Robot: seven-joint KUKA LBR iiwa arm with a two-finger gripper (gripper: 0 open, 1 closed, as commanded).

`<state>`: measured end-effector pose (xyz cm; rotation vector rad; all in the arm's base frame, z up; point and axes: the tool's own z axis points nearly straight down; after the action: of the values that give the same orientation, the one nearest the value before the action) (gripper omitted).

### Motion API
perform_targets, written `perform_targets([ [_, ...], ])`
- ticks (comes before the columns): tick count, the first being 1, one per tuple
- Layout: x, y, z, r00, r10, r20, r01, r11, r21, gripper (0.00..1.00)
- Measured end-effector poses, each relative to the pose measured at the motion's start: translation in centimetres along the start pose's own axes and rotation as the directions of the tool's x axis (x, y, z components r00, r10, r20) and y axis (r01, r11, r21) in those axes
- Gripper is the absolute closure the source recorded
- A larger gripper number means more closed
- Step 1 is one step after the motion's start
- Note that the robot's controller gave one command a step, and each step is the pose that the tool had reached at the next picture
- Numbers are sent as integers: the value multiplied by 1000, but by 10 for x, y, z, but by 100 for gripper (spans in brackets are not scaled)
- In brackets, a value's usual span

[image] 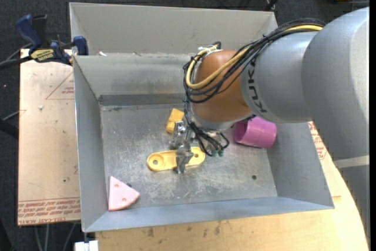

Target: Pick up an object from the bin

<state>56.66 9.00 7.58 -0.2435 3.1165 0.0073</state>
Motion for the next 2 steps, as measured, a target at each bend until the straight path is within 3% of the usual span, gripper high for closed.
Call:
perform_targets([
  [1, 2, 3, -101, 998, -55, -14, 55, 998, 2, 100],
  [2, 2, 3, -101, 998, -55, -14, 55, 998, 1, 100],
])
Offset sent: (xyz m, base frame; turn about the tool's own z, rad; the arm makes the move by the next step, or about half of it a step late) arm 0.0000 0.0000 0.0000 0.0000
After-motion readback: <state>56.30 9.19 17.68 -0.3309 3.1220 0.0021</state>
